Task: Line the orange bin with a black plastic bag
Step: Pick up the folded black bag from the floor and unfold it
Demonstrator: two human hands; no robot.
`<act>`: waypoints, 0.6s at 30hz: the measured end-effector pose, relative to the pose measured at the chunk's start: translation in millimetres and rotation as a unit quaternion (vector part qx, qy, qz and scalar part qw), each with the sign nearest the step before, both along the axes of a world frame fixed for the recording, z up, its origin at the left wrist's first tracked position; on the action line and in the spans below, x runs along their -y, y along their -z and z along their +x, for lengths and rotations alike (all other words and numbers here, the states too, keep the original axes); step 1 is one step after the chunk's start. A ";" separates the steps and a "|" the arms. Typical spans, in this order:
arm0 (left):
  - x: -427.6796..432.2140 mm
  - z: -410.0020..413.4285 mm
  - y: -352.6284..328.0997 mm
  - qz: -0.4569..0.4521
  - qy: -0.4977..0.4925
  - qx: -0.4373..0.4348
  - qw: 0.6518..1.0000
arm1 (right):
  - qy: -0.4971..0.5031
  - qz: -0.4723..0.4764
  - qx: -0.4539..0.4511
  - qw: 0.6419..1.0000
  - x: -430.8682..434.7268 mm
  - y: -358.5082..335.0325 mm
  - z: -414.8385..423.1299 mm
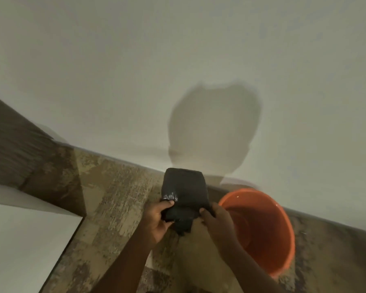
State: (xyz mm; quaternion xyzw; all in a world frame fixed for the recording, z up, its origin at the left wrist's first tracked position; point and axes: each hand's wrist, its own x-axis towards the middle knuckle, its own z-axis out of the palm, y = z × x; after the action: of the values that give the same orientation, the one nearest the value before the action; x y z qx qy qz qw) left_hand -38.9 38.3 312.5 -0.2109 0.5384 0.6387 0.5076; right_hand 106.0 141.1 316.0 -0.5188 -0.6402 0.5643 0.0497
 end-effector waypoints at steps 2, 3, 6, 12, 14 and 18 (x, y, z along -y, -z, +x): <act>-5.2 5.2 -46.6 0.036 0.001 -0.003 0.999 | 0.006 -0.001 0.012 1.000 -7.1 -36.7 6.8; -9.5 8.4 -71.2 0.054 0.007 -0.011 0.998 | 0.011 -0.002 0.004 1.000 -12.0 -54.2 9.4; -20.6 19.6 -143.5 0.082 0.044 -0.070 0.993 | 0.074 -0.017 -0.037 0.996 -24.4 -133.4 11.8; -29.4 46.8 -279.1 0.130 0.094 -0.142 0.977 | 0.057 0.105 -0.065 0.991 -43.0 -269.3 13.4; -30.1 55.7 -319.7 0.150 0.114 -0.144 0.971 | 0.023 0.124 -0.072 0.989 -40.3 -306.9 14.5; -25.5 70.5 -388.4 0.254 0.101 -0.056 0.960 | -0.016 0.122 -0.109 0.986 -31.1 -374.5 25.2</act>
State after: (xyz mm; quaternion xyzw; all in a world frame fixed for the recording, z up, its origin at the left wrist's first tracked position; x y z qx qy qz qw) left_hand 31.6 63.8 700.9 0.0167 0.4042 0.7106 0.5756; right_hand 131.3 172.3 690.5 -0.4336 -0.7032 0.5361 0.1732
